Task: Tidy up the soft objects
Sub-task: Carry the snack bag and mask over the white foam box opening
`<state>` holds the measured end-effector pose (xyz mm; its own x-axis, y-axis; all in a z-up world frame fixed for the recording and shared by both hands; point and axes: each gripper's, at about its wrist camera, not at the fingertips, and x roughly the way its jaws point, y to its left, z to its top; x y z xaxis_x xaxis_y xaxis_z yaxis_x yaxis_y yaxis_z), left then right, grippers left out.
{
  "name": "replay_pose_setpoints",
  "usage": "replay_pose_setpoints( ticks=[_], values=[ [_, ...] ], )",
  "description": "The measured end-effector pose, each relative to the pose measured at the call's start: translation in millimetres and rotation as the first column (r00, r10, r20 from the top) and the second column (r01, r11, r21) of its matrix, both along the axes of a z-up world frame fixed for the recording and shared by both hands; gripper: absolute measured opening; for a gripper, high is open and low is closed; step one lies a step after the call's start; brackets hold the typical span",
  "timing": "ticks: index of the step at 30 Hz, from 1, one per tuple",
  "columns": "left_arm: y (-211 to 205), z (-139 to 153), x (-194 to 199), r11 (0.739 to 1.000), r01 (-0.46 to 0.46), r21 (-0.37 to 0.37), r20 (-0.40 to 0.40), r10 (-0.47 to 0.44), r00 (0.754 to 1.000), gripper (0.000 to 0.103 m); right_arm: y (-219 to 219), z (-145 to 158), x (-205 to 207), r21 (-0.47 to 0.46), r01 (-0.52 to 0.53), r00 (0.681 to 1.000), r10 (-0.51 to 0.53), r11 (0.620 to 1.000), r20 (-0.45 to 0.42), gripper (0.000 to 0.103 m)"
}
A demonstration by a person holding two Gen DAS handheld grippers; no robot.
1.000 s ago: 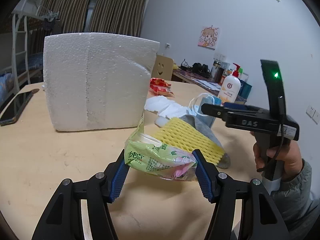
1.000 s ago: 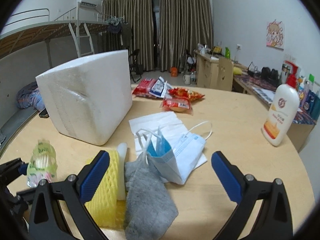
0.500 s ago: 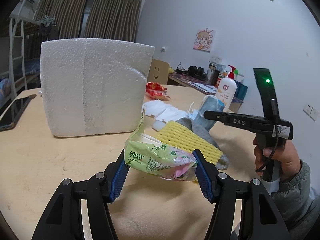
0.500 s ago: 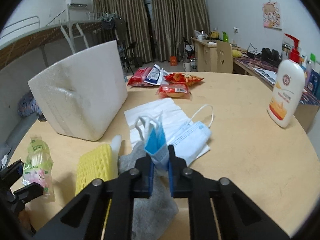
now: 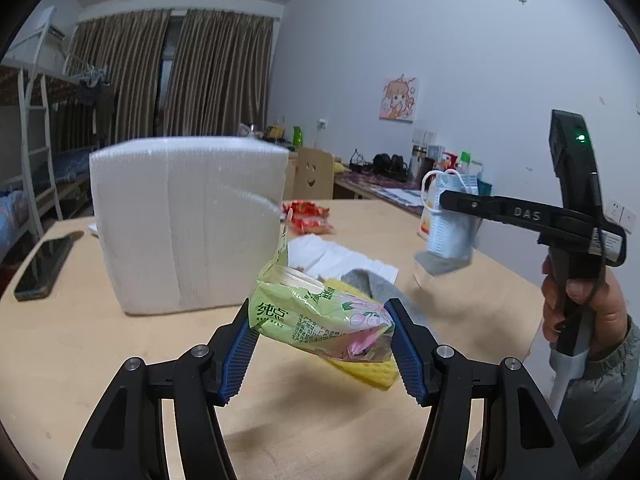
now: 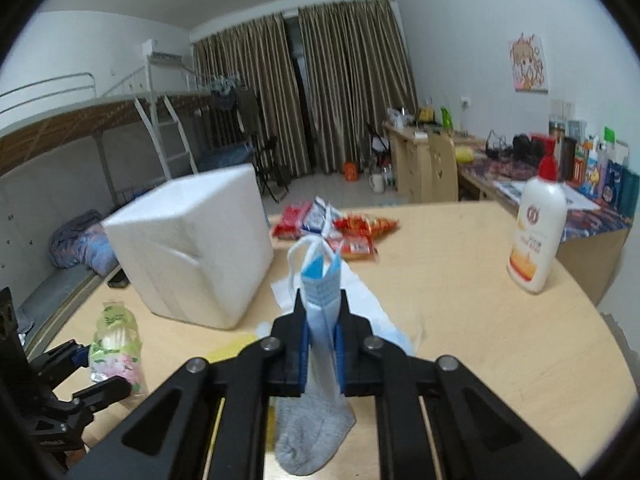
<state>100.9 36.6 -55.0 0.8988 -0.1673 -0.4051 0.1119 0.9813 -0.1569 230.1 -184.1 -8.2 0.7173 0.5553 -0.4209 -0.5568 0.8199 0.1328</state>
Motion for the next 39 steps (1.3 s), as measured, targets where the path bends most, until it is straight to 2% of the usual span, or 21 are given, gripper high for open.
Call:
replay_pose_setpoints(
  ticks=[5, 7, 13, 23, 32, 39],
  values=[
    [-2, 11, -9, 1.000, -0.012, 0.007, 0.032, 0.011, 0.999, 0.064, -2, 15, -16, 0.011, -0.016, 0.999, 0.016, 1.000, 0.049, 0.014],
    [-2, 15, -13, 1.000, -0.017, 0.002, 0.041, 0.017, 0.999, 0.064, -3, 15, -19, 0.017, -0.028, 0.999, 0.027, 0.999, 0.047, 0.009],
    [-4, 19, -23, 0.999, -0.030, 0.011, 0.057, 0.029, 0.998, 0.064, -3, 6, -23, 0.010, -0.054, 0.998, 0.053, 0.999, 0.024, 0.008],
    [-7, 38, -36, 0.997, -0.067, 0.041, 0.101, 0.063, 0.993, 0.064, 5, 24, -44, 0.034, -0.106, 0.992, 0.103, 0.994, 0.078, 0.008],
    [-4, 60, -58, 0.989, -0.124, 0.078, 0.158, 0.111, 0.981, 0.064, 26, 40, -69, 0.064, -0.204, 0.972, 0.194, 0.977, 0.133, 0.008],
    [8, 72, -79, 0.978, -0.191, 0.087, 0.186, 0.172, 0.967, 0.064, 53, 43, -80, 0.067, -0.277, 0.954, 0.266, 0.958, 0.139, 0.008]
  ],
)
